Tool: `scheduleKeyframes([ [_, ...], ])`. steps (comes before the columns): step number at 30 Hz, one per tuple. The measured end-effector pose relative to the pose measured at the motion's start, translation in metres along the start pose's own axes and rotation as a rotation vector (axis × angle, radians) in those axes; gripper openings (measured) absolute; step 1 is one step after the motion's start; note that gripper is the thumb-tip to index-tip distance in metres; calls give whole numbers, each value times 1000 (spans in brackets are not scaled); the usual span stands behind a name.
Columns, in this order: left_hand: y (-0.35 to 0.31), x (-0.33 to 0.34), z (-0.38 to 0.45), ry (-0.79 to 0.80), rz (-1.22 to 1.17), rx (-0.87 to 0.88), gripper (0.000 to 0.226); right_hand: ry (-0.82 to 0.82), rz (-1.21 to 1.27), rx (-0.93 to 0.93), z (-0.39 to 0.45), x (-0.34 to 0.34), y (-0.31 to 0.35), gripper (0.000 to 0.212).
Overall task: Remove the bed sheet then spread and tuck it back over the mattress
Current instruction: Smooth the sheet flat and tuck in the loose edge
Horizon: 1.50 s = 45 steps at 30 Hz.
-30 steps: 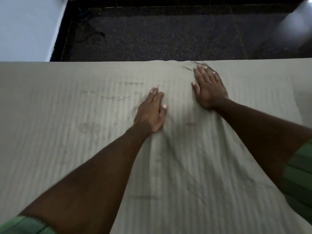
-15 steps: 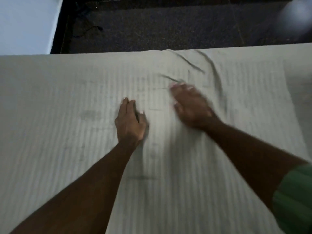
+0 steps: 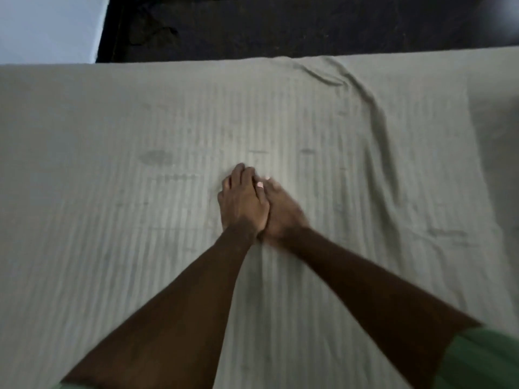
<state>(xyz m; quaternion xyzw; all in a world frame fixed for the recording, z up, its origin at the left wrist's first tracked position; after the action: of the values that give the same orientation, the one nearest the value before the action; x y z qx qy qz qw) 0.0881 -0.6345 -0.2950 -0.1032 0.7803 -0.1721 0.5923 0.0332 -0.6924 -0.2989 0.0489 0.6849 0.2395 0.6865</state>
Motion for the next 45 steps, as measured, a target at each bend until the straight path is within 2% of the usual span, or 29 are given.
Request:
scheduleKeyframes([
  [2, 4, 5, -12, 39, 79, 68, 48, -27, -188, -14, -17, -8, -52, 62],
  [5, 10, 6, -32, 71, 128, 125, 50, -180, -304, 347, -72, -52, -156, 62],
  [7, 20, 2, -41, 80, 109, 101, 49, -174, -223, 582, -92, -68, -177, 67],
  [9, 24, -2, -54, 84, -11, 58, 52, -190, -111, 596, -82, -55, -140, 70],
  [11, 24, -8, -76, 28, -234, -8, 60, -233, -45, 441, -69, -33, -60, 62],
  [12, 23, -10, -87, -12, -316, -36, 60, -184, 16, 355, -68, -21, -10, 57],
  [13, 27, -10, -100, -57, -357, -68, 59, -90, 244, 341, -76, 0, 33, 53],
  [14, 33, -10, -111, -96, -368, -107, 57, -22, 350, 274, -86, 9, 70, 51],
  [16, 54, -5, -132, -105, -353, -196, 61, 111, 374, 111, -108, 20, 105, 62],
  [18, 79, 3, -154, -64, -258, -231, 65, 114, 139, -28, -124, 11, 78, 65],
  [19, 89, 6, -165, -44, -198, -222, 63, 52, 25, -23, -132, 7, 43, 66],
  [22, 105, 7, -195, 16, -114, -190, 55, -85, -212, 339, -176, -26, -74, 64],
  [24, 110, 7, -209, 33, -101, -179, 54, -145, -251, 464, -210, -49, -118, 63],
  [25, 113, 7, -211, 30, -103, -173, 54, -124, -229, 506, -214, -49, -123, 64],
  [28, 111, 0, -214, -12, -178, -149, 55, -201, -193, 562, -192, -34, -66, 66],
  [29, 111, -3, -214, -36, -212, -142, 55, -225, -171, 536, -182, -20, -32, 64],
  [31, 116, -12, -218, -107, -255, -144, 51, -261, -72, 369, -166, 20, 56, 61],
  [34, 129, -24, -229, -185, -224, -182, 44, -133, 260, 205, -165, 74, 190, 71],
  [36, 142, -27, -241, -183, -191, -189, 42, -43, 274, 125, -181, 93, 232, 72],
  [38, 158, -25, -253, -160, -158, -167, 43, 2, 91, 77, -200, 96, 222, 69],
  [40, 171, -19, -268, -114, -106, -113, 45, -26, -48, 147, -229, 87, 179, 66],
  [43, 176, -10, -290, -15, -84, -55, 47, -87, -235, 387, -292, 51, 106, 64],
  [45, 172, -7, -304, 37, -86, -28, 49, -130, -237, 608, -331, 30, 72, 63],
])
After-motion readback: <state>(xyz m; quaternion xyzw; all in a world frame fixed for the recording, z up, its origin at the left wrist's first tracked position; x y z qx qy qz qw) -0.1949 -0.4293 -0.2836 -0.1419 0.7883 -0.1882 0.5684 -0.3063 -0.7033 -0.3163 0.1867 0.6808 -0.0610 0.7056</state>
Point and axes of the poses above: each hand's wrist, its own z-axis towards the middle knuckle, its own x-axis out of the palm, y = z × x, the point moved 6 cm from there along z, towards the middle knuckle, and after that the axes turned 14 degrees about -x, right-handed, at the moved point
